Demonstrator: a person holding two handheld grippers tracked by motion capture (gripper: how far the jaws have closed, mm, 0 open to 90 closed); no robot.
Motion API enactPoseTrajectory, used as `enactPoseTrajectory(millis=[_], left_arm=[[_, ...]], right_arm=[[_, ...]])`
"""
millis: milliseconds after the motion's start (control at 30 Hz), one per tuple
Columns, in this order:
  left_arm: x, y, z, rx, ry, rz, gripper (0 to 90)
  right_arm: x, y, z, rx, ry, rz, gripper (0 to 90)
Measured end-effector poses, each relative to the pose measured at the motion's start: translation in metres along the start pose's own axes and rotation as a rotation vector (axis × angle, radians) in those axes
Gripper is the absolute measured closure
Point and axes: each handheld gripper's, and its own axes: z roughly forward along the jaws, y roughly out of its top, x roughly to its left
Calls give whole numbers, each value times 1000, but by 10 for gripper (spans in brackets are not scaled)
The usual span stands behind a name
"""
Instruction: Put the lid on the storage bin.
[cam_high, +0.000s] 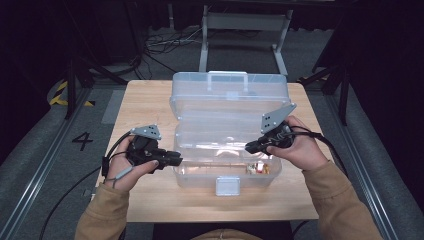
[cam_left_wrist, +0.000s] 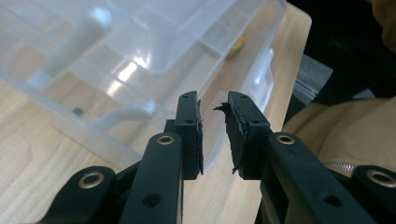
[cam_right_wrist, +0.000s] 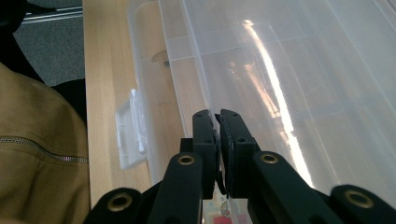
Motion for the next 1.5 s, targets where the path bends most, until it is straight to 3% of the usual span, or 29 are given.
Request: enactPoseTrajectory(millis=[100, 233, 500, 667, 1100, 1333, 1500], left_arm=[[-2, 5, -5, -57, 31, -8, 777], [-2, 9, -6, -87, 52, -20, 789], [-2, 19, -10, -169, 57, -29, 818], [-1, 22, -12, -194, 70, -34, 817], [1, 23, -14, -246, 170, -49, 860], [1, 22, -15, -241, 174, -51, 869], [1, 21, -15, -239, 171, -53, 868]], right_arm=[[0, -2, 0, -8, 4, -1, 856], [0, -2, 0, -12, 7, 3, 855], [2, -4, 1, -19, 3, 7, 855], [3, -6, 1, -21, 5, 11, 852], [13, -16, 7, -16, 12, 19, 843], [18, -19, 8, -28, -2, 37, 817], [22, -27, -2, -55, -26, 54, 773]])
